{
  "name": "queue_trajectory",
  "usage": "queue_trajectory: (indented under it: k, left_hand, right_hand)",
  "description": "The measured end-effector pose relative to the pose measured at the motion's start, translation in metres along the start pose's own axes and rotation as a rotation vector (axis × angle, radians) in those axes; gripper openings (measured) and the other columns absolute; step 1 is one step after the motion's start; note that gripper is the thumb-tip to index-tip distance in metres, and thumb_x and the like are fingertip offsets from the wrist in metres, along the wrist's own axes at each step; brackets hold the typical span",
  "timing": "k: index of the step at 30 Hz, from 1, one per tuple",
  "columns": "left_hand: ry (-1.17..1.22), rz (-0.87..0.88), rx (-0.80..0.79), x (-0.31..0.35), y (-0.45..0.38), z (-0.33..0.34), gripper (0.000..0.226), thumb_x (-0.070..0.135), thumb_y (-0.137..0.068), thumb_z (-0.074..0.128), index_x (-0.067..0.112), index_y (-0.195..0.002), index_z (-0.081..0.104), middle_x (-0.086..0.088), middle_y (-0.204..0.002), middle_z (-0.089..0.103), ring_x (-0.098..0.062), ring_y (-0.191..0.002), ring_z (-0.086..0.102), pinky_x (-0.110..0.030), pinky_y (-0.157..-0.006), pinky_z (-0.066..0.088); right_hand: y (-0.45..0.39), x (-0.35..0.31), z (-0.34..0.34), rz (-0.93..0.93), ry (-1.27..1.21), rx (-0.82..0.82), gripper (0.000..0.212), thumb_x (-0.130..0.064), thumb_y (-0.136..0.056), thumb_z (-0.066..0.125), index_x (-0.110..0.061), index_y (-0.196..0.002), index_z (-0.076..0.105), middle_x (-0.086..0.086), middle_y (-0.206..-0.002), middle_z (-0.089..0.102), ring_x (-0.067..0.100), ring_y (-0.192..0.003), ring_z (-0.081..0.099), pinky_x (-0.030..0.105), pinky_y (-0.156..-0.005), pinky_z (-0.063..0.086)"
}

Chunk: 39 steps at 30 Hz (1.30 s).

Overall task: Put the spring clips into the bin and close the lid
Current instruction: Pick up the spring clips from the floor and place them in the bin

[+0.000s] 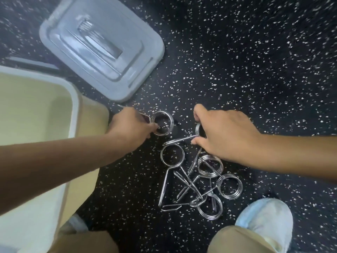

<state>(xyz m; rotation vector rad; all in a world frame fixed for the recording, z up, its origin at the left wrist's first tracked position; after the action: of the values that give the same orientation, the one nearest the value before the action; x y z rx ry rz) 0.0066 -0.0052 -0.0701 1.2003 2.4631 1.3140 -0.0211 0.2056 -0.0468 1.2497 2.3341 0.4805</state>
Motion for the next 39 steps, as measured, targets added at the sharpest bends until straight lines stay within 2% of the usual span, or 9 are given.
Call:
queue_trajectory:
  k: [3,6,10,16,20,26,30,34,39]
  left_hand:
    - [0.106,-0.078,0.004,0.001,0.000,0.004,0.032,0.032,-0.087,0.073,0.001,-0.089,0.077,-0.005,-0.062,0.057,-0.019,-0.056,0.048,-0.031,-0.056,0.040]
    - [0.106,-0.087,-0.029,0.005,0.002,0.005,0.029,0.032,-0.089,0.071,0.004,-0.085,0.073,-0.004,-0.067,0.057,-0.019,-0.062,0.050,-0.033,-0.058,0.042]
    - [0.013,-0.010,-0.103,0.015,0.012,-0.009,0.037,0.034,-0.090,0.067,0.018,-0.062,0.049,0.002,-0.056,0.046,-0.015,-0.052,0.041,-0.028,-0.051,0.037]
    - [-0.120,0.182,-0.047,0.028,0.055,-0.048,0.032,0.039,-0.093,0.065,0.013,-0.076,0.060,0.003,-0.066,0.053,-0.014,-0.056,0.046,-0.027,-0.052,0.037]
    - [-0.129,0.272,-0.002,0.035,0.100,-0.090,0.027,0.038,-0.095,0.062,0.028,-0.073,0.049,0.007,-0.070,0.051,-0.010,-0.058,0.046,-0.027,-0.052,0.033]
    - [0.088,0.376,0.039,0.006,0.140,-0.147,0.012,0.031,-0.090,0.065,0.024,-0.081,0.059,0.003,-0.072,0.063,-0.017,-0.065,0.052,-0.031,-0.062,0.042]
    - [0.269,0.432,0.109,-0.028,0.161,-0.173,0.013,0.024,-0.090,0.070,0.018,-0.080,0.064,0.012,-0.065,0.066,-0.001,-0.048,0.048,-0.013,-0.046,0.034]
    - [0.408,0.445,0.143,-0.068,0.174,-0.174,0.002,0.026,-0.093,0.068,0.024,-0.094,0.068,0.023,-0.073,0.064,0.001,-0.057,0.052,-0.010,-0.051,0.037]
    - [0.571,0.382,0.135,-0.111,0.176,-0.164,0.045,0.031,-0.088,0.071,0.050,-0.126,0.056,0.014,-0.097,0.073,-0.003,-0.078,0.060,-0.006,-0.070,0.043]
  right_hand:
    - [-0.003,-0.004,0.006,-0.055,-0.010,-0.003,0.042,-0.028,-0.092,0.060,-0.018,-0.126,0.037,-0.007,-0.061,0.049,0.024,-0.056,0.052,0.033,-0.054,0.036]
    - [-0.005,-0.004,0.010,-0.026,-0.139,0.003,0.034,-0.015,-0.088,0.059,-0.021,-0.117,0.041,-0.004,-0.064,0.060,0.022,-0.060,0.059,0.035,-0.059,0.048]
    - [0.000,0.006,0.013,0.032,-0.241,0.037,0.032,-0.017,-0.087,0.059,-0.028,-0.113,0.042,-0.006,-0.066,0.063,0.020,-0.062,0.061,0.037,-0.065,0.053]
    - [0.023,0.015,-0.012,0.126,-0.406,0.171,0.030,-0.022,-0.088,0.064,-0.037,-0.105,0.045,-0.009,-0.064,0.064,0.010,-0.060,0.062,0.036,-0.062,0.054]
    - [0.040,0.008,-0.040,0.110,-0.438,0.185,0.029,-0.023,-0.090,0.067,-0.038,-0.105,0.046,-0.008,-0.068,0.063,0.009,-0.060,0.061,0.037,-0.059,0.054]
    - [0.045,-0.015,-0.066,0.079,-0.519,0.175,0.026,-0.027,-0.091,0.067,-0.041,-0.100,0.048,-0.011,-0.077,0.062,0.009,-0.068,0.061,0.040,-0.064,0.054]
    - [0.044,-0.037,-0.079,0.032,-0.539,0.169,0.026,-0.027,-0.089,0.070,-0.041,-0.098,0.050,-0.009,-0.078,0.062,0.006,-0.064,0.058,0.032,-0.060,0.052]
    - [0.043,-0.053,-0.089,0.022,-0.611,0.176,0.027,-0.024,-0.088,0.073,-0.039,-0.097,0.053,-0.007,-0.077,0.064,0.006,-0.064,0.057,0.019,-0.057,0.045]
    - [0.042,-0.076,-0.101,0.006,-0.613,0.134,0.028,-0.024,-0.086,0.075,-0.041,-0.094,0.055,-0.007,-0.077,0.065,0.004,-0.071,0.059,0.015,-0.063,0.046]
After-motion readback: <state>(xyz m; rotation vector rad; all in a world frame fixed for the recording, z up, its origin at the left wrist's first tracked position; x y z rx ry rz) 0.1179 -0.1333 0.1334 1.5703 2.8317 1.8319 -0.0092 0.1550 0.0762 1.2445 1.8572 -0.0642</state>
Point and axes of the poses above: each hand's wrist, its own y-axis away from the middle knuckle, its own z-axis out of the palm, x = y × z, the point moved 2 cm from there along -y, towards the middle knuckle
